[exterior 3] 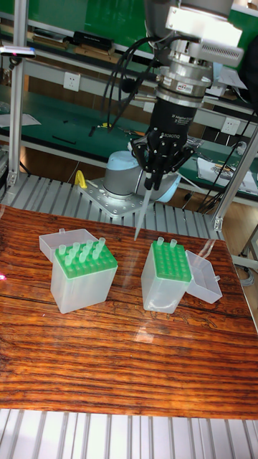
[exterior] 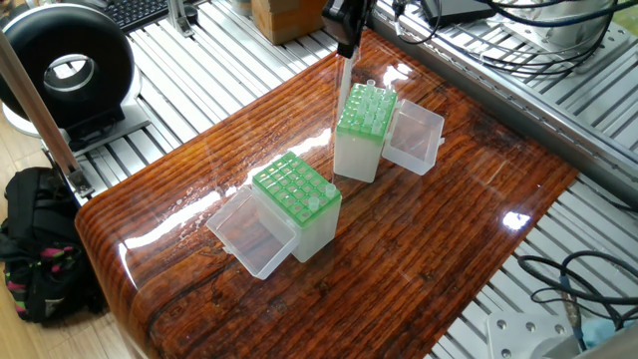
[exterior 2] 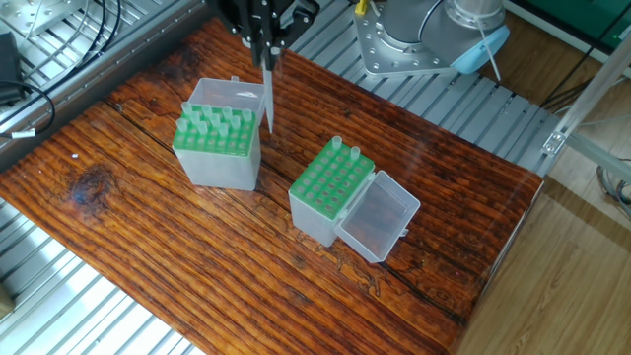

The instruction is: Transfer all large pipette tips from one holder to another

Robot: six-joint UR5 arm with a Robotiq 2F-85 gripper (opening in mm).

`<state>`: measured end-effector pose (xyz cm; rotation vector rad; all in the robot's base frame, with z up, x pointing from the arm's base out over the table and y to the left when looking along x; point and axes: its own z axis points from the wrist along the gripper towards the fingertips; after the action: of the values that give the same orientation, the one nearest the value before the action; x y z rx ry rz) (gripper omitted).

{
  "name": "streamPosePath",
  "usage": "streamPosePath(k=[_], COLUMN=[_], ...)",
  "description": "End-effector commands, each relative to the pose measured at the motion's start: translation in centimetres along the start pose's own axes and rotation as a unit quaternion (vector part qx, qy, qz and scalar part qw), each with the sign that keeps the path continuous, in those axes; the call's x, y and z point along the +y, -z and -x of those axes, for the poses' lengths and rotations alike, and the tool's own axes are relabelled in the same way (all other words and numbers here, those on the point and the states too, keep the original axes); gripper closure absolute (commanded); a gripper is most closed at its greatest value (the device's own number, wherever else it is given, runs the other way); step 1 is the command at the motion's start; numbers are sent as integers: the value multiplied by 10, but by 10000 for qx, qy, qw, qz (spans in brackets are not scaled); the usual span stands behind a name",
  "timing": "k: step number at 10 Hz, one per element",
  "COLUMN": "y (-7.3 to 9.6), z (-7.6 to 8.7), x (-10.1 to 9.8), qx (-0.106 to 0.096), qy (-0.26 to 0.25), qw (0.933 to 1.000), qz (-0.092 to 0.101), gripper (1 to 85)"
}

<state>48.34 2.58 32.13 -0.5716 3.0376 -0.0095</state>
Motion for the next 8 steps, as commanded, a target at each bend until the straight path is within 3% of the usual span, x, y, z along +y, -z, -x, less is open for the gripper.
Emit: streamPosePath(k=[1, 2, 4, 5, 8], y=[0, -6, -8, -7, 6], z=[-5, -12, -17, -15, -9], x=[-4, -18, -17, -6, 57], qx=[40, 30, 51, 54, 187], qy=[522, 653, 692, 684, 440], qw=[9986, 9979, 9976, 9976, 9987], qz=[24, 11, 4, -3, -179], gripper=[773, 770, 757, 753, 760])
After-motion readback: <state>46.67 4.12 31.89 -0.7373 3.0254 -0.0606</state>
